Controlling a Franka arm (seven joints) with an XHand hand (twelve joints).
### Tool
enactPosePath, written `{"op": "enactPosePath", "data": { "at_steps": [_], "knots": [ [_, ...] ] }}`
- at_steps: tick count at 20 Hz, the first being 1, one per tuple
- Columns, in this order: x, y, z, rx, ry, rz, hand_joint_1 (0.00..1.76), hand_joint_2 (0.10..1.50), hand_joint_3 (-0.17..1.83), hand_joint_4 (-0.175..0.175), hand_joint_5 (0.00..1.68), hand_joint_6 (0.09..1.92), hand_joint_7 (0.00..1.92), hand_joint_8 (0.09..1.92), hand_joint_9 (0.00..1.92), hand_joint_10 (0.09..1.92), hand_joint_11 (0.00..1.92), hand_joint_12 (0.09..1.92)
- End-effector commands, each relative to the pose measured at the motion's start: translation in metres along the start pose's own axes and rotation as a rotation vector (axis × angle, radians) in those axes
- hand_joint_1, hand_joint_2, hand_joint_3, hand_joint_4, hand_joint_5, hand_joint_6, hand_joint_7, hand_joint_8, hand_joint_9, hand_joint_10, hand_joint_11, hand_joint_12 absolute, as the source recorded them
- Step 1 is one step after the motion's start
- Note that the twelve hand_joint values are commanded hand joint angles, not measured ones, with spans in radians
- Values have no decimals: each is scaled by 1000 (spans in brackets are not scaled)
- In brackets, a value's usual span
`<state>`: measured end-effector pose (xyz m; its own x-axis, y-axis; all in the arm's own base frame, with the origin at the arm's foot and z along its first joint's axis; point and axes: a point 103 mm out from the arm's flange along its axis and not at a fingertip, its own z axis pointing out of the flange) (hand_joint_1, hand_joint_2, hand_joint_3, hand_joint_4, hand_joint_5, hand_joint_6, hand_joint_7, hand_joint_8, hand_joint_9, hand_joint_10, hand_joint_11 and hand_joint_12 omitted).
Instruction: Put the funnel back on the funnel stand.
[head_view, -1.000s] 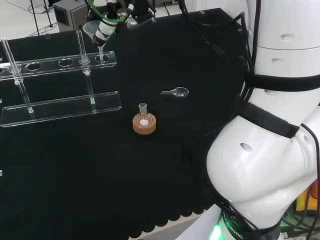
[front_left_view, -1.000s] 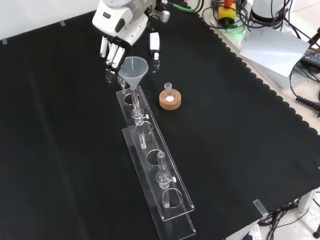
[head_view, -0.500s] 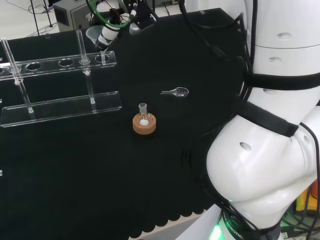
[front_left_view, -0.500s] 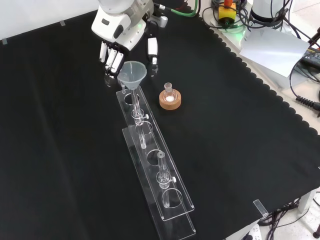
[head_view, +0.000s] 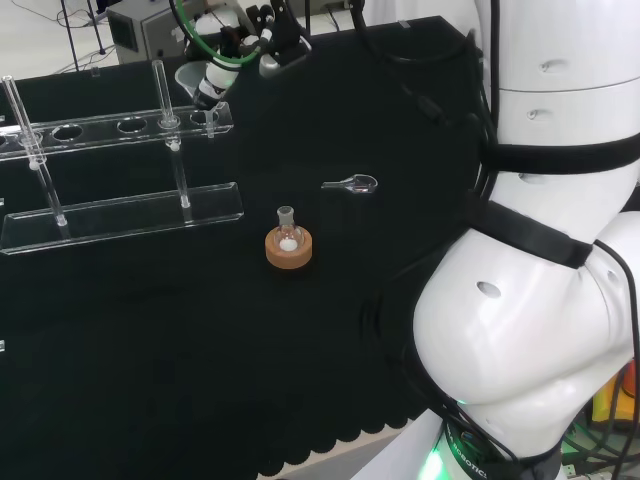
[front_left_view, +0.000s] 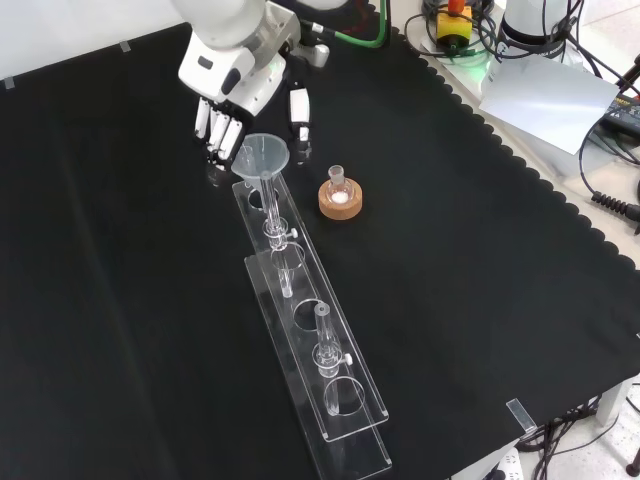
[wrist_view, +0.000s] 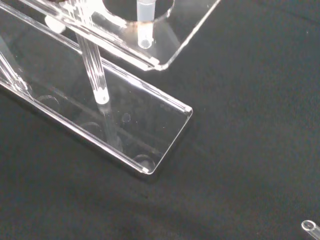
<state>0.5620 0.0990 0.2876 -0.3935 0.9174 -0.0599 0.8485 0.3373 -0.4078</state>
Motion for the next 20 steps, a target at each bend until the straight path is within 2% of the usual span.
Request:
{"op": "enactPosePath", "data": {
  "at_steps": [1,3,6,8,11,13,14,20],
  "knots": [
    [-2,6,7,10,-14,12,707,989,-175,-75,435,204,245,715,605,584,447,1313],
    [-2,6,9,27,-12,16,696,986,-175,-76,345,135,101,693,382,646,274,1372],
    [-1,2,8,38,-11,23,669,976,-175,-73,152,87,12,302,86,704,49,1423],
    [0,-3,7,50,-10,29,661,966,-174,-69,55,87,2,87,20,574,10,1381],
    [0,-13,4,75,-6,37,657,942,-171,-59,6,87,0,87,1,331,0,1298],
    [1,-22,0,66,-8,43,645,910,-157,-54,0,87,0,87,0,128,0,1228],
    [1,-28,-2,47,-11,48,638,898,-154,-53,0,87,0,87,0,87,0,1198],
    [2,-71,-18,-24,-12,67,619,884,-147,-60,0,87,0,87,39,87,0,1159]
  ]
}}
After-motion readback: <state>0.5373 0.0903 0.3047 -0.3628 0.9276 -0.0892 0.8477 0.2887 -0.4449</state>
